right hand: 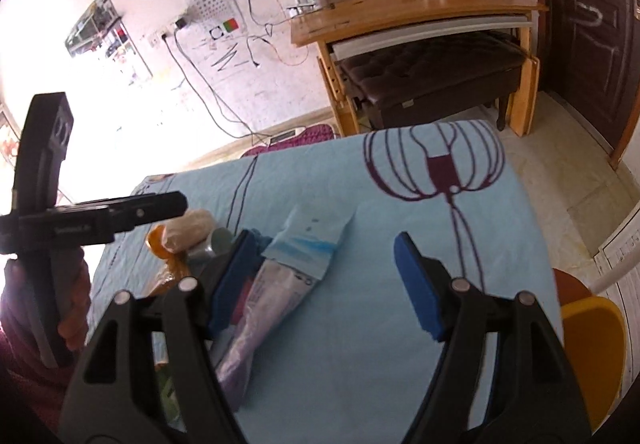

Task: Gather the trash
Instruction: 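Move both tools back over the remaining trash on the bed, then grasp the white crumpled tissue with the left tool while the right tool grasps the pale blue sachet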

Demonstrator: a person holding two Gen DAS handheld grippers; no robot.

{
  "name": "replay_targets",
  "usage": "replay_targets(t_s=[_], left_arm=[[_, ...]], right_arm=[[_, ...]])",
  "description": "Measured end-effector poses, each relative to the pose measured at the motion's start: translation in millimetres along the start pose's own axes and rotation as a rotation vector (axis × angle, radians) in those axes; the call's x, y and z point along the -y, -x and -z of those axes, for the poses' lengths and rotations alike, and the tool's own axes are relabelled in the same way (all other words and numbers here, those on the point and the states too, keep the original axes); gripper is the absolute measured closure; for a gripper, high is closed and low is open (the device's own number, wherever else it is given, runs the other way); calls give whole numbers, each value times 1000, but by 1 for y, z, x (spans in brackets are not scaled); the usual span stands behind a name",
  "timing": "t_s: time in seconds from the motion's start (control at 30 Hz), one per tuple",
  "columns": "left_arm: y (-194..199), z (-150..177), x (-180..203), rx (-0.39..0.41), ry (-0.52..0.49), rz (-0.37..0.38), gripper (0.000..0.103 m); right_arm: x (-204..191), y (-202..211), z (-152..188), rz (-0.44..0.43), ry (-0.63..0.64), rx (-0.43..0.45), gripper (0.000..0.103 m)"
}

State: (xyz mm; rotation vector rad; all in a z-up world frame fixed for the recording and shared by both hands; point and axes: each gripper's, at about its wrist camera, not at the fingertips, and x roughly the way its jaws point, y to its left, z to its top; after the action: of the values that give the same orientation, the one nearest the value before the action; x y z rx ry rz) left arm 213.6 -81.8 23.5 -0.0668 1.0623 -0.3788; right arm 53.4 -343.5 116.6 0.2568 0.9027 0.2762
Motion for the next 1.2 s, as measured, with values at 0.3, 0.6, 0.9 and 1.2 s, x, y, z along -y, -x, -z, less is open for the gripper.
replay_targets(t_s=[0.3, 0.6, 0.9, 1.2], left_arm=[[-26, 1, -10, -72, -6, 33, 18], [-43, 8, -18, -98, -32, 35, 30], [-43, 7, -26, -87, -1, 64, 52], [-38, 6, -38, -97, 76, 153, 52]], right_arm=[[-15, -20, -8, -11, 16, -32, 26], [-16, -31, -14, 9, 14, -47, 26], [-16, -53, -23, -6, -34, -100, 25], [-23, -85, -20, 47, -25, -193, 18]])
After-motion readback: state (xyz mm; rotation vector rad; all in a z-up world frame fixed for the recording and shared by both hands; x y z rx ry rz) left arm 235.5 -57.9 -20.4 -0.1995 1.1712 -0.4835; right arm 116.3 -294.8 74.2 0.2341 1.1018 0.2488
